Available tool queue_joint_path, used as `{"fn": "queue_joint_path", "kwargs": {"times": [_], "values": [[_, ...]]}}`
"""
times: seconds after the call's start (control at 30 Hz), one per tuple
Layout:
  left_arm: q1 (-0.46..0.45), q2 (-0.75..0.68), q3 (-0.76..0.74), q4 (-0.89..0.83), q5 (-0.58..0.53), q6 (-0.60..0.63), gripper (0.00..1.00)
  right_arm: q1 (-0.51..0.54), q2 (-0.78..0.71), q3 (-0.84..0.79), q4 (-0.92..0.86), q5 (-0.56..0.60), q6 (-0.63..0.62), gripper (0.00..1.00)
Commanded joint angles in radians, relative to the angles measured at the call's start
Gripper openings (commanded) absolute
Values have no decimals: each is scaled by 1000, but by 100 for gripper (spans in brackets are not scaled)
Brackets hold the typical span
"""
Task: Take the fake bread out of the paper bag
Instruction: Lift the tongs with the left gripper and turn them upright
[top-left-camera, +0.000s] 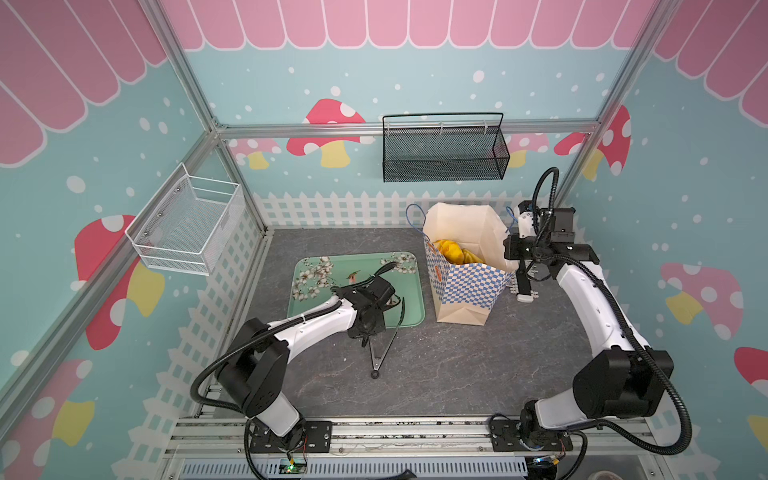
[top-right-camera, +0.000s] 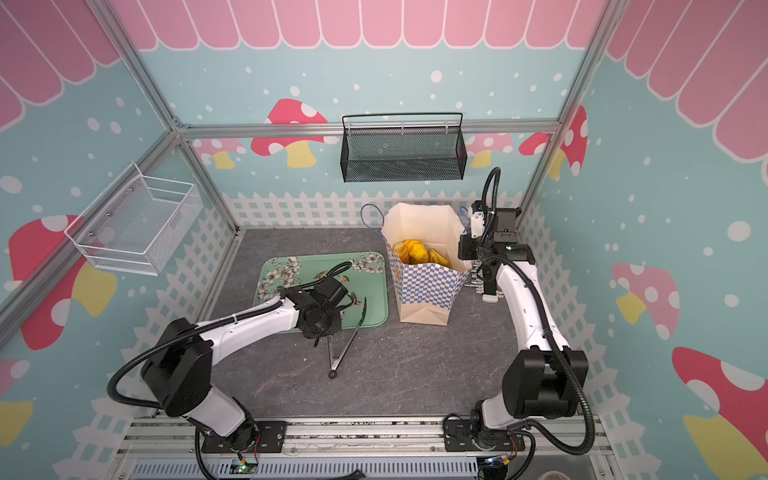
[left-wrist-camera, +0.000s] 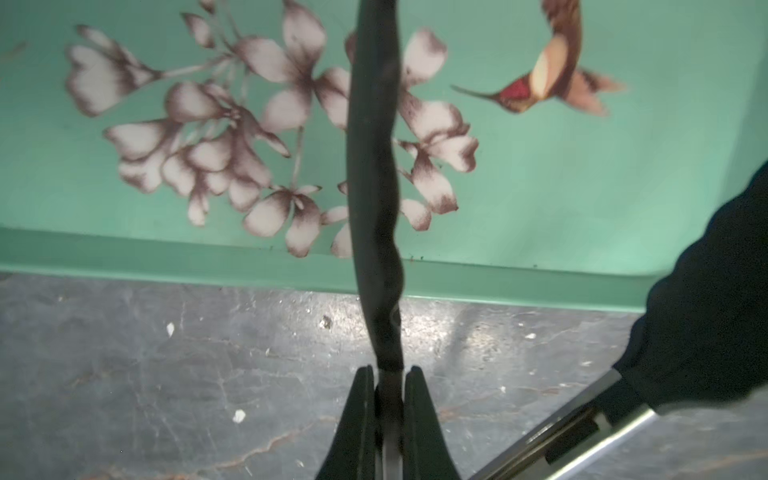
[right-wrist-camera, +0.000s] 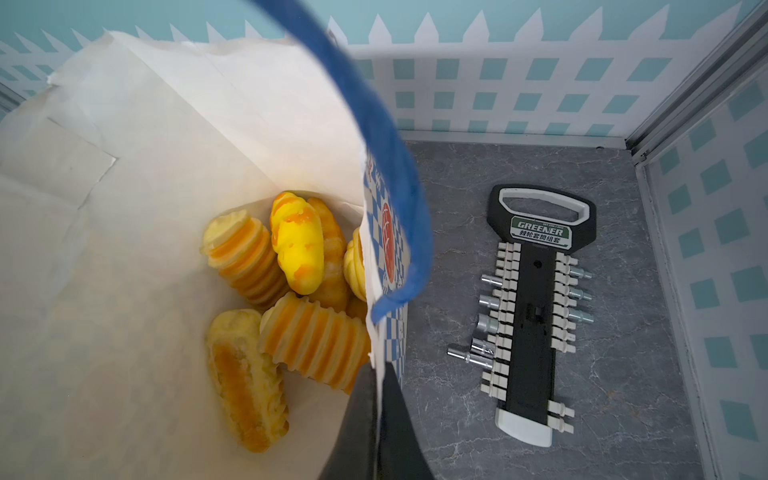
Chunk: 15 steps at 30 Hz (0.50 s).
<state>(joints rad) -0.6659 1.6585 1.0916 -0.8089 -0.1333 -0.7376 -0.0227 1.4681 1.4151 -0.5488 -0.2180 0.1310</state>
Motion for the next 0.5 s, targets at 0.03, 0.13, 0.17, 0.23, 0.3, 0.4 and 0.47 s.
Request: {"fn": "queue_joint_path", "kwargs": {"times": [0.03, 0.13, 0.17, 0.23, 0.3, 0.4, 0.47], "values": [[-6, 32, 18, -4, -15, 206, 0, 9, -70, -35, 60, -1, -24, 0], [-5, 19, 11, 20, -32, 230, 4, 10, -85, -42, 61, 10, -32, 0], [-5, 11, 6, 28, -31, 237, 11, 10, -88, -43, 61, 9, -35, 0], [-6, -6, -7, 40, -30, 243, 26, 9, -91, -47, 59, 7, -40, 0], [-6, -38, -34, 58, -31, 247, 40, 10, -92, -52, 58, 2, -45, 0], [-9, -108, -83, 80, -50, 247, 64, 12, -91, -59, 56, -4, -47, 0], [-16, -176, -124, 94, -70, 245, 74, 13, -94, -62, 56, -4, -49, 0]]}}
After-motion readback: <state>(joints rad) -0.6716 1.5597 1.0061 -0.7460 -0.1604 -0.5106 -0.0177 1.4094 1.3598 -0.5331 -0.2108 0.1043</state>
